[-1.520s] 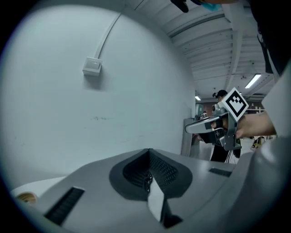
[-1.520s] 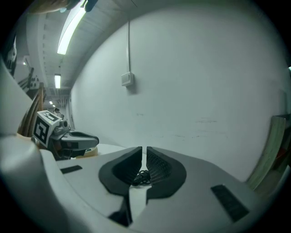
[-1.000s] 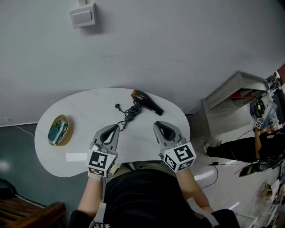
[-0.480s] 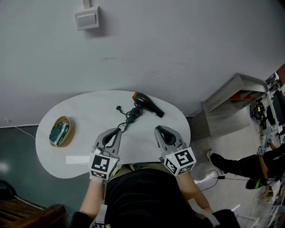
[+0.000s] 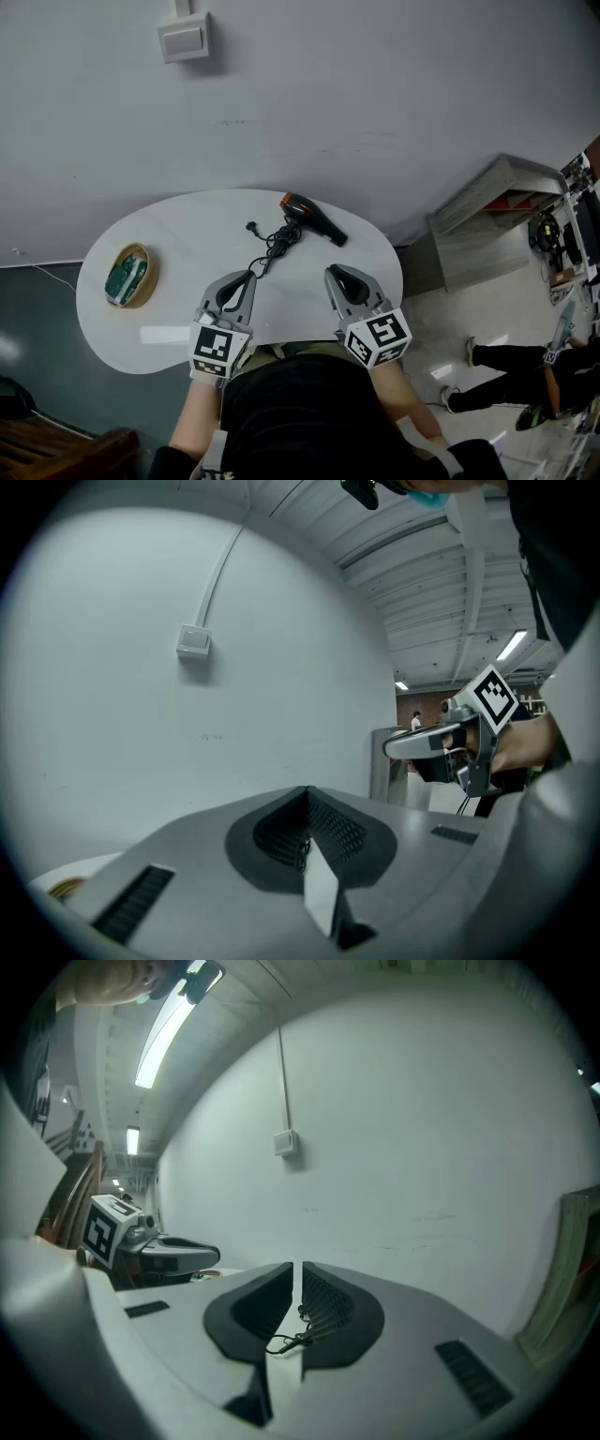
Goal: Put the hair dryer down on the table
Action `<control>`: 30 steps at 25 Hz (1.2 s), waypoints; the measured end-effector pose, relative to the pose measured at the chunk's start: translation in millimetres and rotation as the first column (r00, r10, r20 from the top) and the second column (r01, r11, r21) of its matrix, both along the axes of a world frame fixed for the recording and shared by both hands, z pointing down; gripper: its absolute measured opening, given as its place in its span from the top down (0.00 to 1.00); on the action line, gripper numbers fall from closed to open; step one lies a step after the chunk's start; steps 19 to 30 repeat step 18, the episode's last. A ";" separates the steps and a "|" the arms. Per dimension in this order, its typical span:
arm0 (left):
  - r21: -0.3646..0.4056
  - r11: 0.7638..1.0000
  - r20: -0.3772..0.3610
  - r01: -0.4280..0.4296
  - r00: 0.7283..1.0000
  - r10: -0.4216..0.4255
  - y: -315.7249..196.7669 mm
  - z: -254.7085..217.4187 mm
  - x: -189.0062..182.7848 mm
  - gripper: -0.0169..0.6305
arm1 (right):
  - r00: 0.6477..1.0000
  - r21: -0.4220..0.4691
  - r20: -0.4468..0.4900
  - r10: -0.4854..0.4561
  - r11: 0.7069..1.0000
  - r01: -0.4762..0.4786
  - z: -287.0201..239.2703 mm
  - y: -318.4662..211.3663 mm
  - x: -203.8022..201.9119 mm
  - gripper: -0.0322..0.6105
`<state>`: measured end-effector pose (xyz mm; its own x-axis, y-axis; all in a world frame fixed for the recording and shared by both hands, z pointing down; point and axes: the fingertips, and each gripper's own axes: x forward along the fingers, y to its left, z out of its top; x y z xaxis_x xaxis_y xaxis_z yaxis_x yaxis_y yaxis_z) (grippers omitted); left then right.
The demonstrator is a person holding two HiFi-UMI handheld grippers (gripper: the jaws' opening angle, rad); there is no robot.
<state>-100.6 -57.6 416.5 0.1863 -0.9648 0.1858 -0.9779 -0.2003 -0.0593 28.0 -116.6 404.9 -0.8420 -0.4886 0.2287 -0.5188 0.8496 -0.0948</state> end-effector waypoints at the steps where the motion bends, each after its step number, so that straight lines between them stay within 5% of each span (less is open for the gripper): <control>1: -0.002 1.000 -0.001 0.004 1.000 -0.004 0.1 0.9 -0.8 0.96 | 1.000 -0.001 -0.001 -0.002 1.000 0.002 0.6 0.4 -0.7 0.89; 30: -0.039 0.999 -0.006 0.009 1.000 -0.009 2.1 17.9 -0.8 0.96 | 1.000 -0.029 -0.017 -0.011 1.000 0.010 16.8 4.9 -2.9 0.89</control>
